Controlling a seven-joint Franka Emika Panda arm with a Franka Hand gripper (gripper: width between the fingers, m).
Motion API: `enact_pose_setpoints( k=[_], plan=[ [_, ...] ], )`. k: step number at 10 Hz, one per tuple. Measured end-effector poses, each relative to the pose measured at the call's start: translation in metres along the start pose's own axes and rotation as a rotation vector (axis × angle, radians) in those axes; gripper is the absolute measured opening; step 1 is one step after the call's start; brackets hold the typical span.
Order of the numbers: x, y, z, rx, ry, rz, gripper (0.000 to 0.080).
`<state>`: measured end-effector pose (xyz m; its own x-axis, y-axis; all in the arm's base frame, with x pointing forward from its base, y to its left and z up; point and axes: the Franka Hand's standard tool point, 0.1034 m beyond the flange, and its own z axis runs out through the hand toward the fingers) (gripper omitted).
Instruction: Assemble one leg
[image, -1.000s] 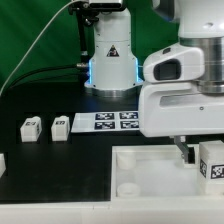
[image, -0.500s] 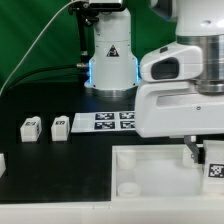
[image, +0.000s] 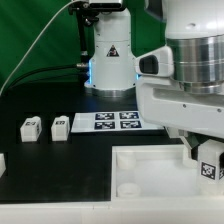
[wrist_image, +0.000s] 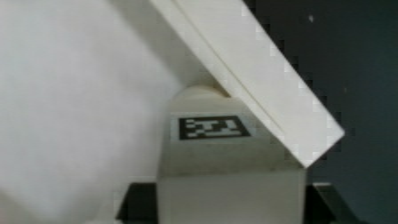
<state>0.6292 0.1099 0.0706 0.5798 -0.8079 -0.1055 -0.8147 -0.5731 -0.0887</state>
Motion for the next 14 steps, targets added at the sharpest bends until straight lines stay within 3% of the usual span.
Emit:
enact_pose_setpoints(
  k=[2, 4, 9, 10, 11, 12, 13, 14],
  plan=[
    [-0.0034, 0.0005, 0.0004, 0.006, -0.039, 0.345, 0.0298],
    [-0.0006, 0.0028, 0.0012, 0.031, -0.093, 0.614, 0.0297],
    [-0.0008, 0.0002, -0.0008, 0.026, -0.106, 0.964, 0.0297],
    [-0.0023, 0.001, 0.0006, 0.019, -0.109, 0.997, 0.0373],
    [-0.0026, 0.0011, 0.0009, 0.019, -0.109, 0.969, 0.0509],
    [-0.0028, 0.001, 0.001, 0.019, -0.109, 0.967, 0.0509],
    [-0.0041, 0.0004, 0.0008, 0.02, -0.11, 0.965, 0.062],
    [-0.0087, -0.0002, -0.0005, 0.019, -0.11, 0.958, 0.0641]
  ],
)
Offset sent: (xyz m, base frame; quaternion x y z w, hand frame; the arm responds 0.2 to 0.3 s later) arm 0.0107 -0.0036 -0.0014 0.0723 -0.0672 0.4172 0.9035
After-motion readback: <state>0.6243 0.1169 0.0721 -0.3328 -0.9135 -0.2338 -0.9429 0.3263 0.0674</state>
